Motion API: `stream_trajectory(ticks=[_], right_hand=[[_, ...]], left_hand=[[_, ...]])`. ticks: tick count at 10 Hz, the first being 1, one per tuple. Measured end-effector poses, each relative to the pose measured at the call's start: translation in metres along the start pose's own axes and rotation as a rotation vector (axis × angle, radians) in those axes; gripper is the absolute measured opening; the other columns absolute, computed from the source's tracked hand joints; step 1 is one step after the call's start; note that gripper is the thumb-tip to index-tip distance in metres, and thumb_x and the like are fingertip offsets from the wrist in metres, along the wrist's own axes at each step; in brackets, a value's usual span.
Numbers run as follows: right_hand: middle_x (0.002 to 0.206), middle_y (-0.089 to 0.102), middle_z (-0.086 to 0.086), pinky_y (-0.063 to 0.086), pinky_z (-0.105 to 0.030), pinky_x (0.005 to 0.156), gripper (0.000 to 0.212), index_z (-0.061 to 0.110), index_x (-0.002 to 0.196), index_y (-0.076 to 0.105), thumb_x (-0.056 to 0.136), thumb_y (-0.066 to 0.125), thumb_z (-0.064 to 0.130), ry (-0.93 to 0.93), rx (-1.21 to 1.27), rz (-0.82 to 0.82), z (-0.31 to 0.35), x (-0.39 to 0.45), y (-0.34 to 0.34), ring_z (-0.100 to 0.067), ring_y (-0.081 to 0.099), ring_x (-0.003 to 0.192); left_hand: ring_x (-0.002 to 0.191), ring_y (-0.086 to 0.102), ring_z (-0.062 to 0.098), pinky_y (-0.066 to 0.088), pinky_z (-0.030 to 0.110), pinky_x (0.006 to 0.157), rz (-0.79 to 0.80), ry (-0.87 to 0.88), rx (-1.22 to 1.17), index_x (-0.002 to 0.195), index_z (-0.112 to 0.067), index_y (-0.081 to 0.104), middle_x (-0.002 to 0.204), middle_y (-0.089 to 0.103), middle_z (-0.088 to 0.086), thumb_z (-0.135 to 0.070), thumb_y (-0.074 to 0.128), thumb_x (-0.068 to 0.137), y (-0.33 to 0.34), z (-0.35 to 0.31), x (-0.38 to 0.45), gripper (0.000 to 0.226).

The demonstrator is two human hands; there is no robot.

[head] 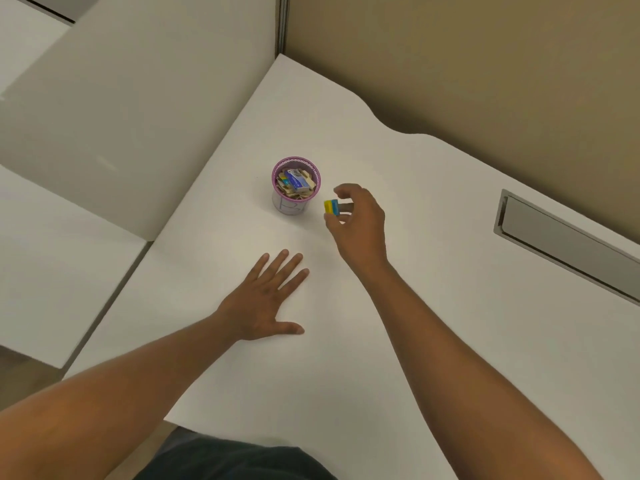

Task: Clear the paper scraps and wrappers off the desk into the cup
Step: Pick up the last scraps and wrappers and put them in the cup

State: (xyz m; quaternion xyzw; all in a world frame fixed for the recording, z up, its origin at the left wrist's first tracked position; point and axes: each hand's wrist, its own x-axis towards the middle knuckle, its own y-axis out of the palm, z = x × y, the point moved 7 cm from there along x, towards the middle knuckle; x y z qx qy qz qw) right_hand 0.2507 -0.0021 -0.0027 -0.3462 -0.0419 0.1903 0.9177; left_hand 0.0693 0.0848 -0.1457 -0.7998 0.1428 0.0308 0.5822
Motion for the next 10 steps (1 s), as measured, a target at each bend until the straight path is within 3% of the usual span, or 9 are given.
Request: stream_trajectory(ticks=[2,4,6,7,8,9,10], right_hand=[[0.110,0.062,-0.007,0.060,-0.035,0.086,0.021,0.011,0.104,0.068,0.085,0.077,0.009,-0.275,-0.220,0.129,0.062,0.029,0.039,-0.020,0.064,0.100],[0.115,0.070,-0.007,0.054,-0.031,0.087,0.017,0.009,0.106,0.075,0.092,0.065,0.009,-0.406,-0.446,0.172,0.069,0.039,0.064,-0.023,0.066,0.101],[0.111,0.075,-0.002,0.048,-0.037,0.091,0.023,0.012,0.106,0.075,0.100,0.053,0.015,-0.517,-0.697,0.187,0.070,0.040,0.075,-0.029,0.057,0.107],[0.110,0.073,-0.001,0.046,-0.037,0.084,0.023,0.013,0.102,0.073,0.093,0.055,0.004,-0.505,-0.764,0.214,0.065,0.038,0.077,-0.030,0.053,0.107],[0.100,0.073,-0.002,0.049,-0.038,0.080,0.020,0.013,0.092,0.071,0.091,0.055,0.002,-0.474,-0.751,0.210,0.065,0.038,0.073,-0.029,0.054,0.098],[0.105,0.073,-0.003,0.055,-0.033,0.084,0.018,0.012,0.099,0.073,0.099,0.055,0.008,-0.350,-0.544,0.146,0.065,0.039,0.058,-0.024,0.058,0.098],[0.114,0.072,-0.003,0.046,-0.023,0.084,0.022,0.013,0.113,0.072,0.104,0.053,0.017,-0.230,-0.323,0.022,0.059,0.025,0.029,-0.020,0.059,0.102]], left_hand=[[0.164,-0.020,0.026,-0.004,0.055,0.131,-0.009,0.004,-0.007,0.168,-0.029,-0.009,0.177,-0.018,0.001,-0.098,0.023,0.085,0.005,0.001,0.001,0.113],[0.164,-0.019,0.027,-0.007,0.054,0.131,-0.010,0.006,-0.006,0.168,-0.028,-0.009,0.177,-0.018,0.003,-0.097,0.021,0.086,0.008,0.002,0.002,0.111],[0.163,-0.023,0.026,-0.005,0.055,0.133,0.013,-0.002,-0.016,0.168,-0.028,-0.012,0.176,-0.022,0.002,-0.096,0.020,0.086,0.008,0.002,0.002,0.111],[0.163,-0.023,0.026,-0.005,0.055,0.133,0.027,-0.004,-0.006,0.168,-0.028,-0.012,0.176,-0.022,0.002,-0.096,0.019,0.086,0.006,0.001,0.002,0.111],[0.163,-0.023,0.026,-0.009,0.054,0.133,0.032,0.001,0.006,0.168,-0.028,-0.011,0.176,-0.022,0.003,-0.096,0.020,0.086,0.006,0.001,0.001,0.111],[0.163,-0.022,0.027,-0.010,0.053,0.131,0.025,0.001,0.004,0.168,-0.028,-0.010,0.177,-0.021,0.002,-0.097,0.020,0.086,0.003,-0.001,0.001,0.111],[0.162,-0.025,0.027,-0.012,0.053,0.130,0.064,-0.008,-0.017,0.168,-0.029,-0.011,0.176,-0.023,0.000,-0.098,0.020,0.085,-0.001,-0.002,-0.001,0.112]])
